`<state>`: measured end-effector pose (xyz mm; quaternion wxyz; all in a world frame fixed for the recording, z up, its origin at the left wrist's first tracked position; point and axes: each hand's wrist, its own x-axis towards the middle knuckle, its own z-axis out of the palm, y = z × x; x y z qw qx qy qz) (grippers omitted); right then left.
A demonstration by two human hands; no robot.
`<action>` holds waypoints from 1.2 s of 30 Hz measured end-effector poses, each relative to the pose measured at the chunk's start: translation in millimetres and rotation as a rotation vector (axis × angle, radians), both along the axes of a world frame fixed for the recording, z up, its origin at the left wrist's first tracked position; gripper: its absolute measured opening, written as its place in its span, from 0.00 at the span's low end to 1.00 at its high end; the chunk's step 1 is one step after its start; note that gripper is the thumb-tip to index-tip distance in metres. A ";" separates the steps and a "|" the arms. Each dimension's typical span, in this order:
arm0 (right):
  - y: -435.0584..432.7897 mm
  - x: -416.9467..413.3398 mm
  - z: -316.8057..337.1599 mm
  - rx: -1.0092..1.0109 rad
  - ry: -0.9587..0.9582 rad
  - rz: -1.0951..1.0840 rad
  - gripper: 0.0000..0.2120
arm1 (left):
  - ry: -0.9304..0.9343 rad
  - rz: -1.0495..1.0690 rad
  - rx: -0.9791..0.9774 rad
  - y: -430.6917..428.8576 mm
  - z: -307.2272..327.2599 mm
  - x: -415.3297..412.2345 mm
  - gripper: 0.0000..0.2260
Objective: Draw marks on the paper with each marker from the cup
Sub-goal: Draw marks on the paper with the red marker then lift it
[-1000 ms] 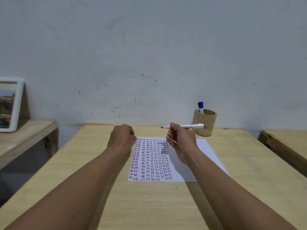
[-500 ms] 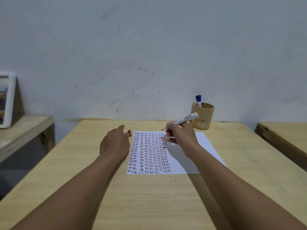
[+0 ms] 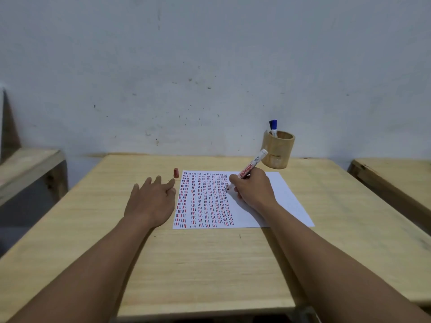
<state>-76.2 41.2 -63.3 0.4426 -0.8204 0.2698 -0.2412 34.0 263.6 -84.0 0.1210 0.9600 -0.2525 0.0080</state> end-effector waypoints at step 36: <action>-0.8 8.3 13.6 0.238 -0.149 0.046 0.12 | -0.042 0.036 -0.347 -19.1 21.0 24.8 0.25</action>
